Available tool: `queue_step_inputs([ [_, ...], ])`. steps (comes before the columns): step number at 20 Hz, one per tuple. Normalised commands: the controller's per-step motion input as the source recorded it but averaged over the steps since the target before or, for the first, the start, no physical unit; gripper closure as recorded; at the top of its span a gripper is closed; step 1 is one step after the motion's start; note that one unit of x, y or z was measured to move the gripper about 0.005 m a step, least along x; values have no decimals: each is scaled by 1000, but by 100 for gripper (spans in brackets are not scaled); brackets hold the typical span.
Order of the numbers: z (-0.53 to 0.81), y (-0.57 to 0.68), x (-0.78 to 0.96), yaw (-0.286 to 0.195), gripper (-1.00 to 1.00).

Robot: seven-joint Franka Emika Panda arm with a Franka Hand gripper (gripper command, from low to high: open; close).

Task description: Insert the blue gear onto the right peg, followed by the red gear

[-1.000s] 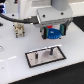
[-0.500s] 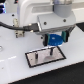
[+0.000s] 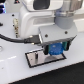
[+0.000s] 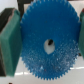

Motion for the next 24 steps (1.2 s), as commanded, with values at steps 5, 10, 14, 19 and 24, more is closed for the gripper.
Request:
queue_step_inputs([
  [5,468,-112,74,0,100],
  [10,75,-102,137,0,100],
  [14,-62,-35,163,0,100],
  [19,-115,-31,210,0,100],
  [24,-86,-14,329,0,100],
])
